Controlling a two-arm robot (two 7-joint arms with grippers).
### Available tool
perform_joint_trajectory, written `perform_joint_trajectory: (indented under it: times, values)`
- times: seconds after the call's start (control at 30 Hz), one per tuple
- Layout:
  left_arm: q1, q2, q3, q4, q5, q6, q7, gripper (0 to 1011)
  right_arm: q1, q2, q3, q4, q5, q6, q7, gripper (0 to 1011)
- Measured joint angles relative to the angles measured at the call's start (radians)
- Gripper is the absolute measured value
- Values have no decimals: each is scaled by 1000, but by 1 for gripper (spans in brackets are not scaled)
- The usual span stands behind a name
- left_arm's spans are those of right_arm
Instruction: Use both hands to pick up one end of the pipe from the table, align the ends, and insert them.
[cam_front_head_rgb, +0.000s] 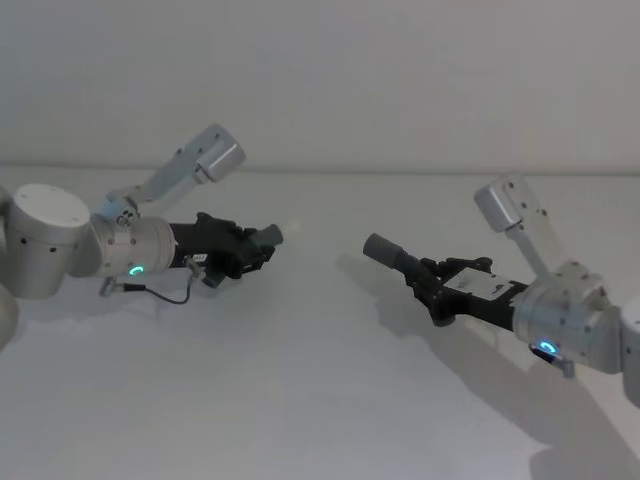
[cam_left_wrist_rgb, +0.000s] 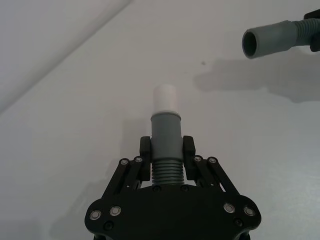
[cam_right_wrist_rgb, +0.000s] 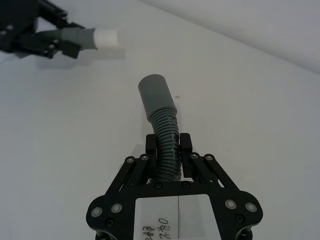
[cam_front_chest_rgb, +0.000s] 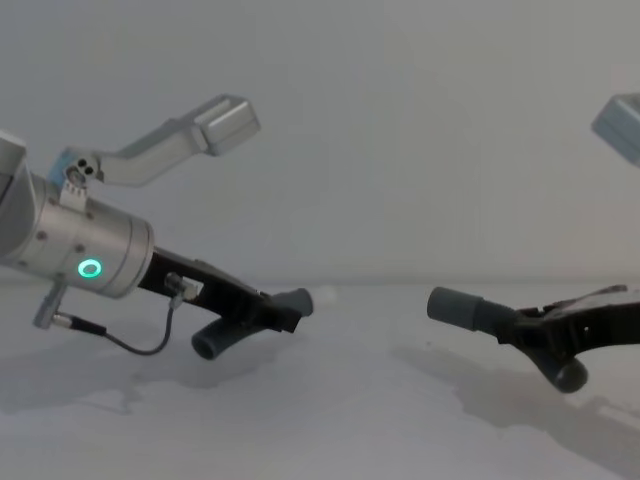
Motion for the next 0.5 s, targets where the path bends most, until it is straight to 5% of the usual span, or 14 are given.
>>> perform_joint_trajectory:
  times: [0.5]
  values:
    - [-50, 82, 60, -39, 35, -136, -158, 365, -9, 142, -23, -37, 40, -102, 209, 264]
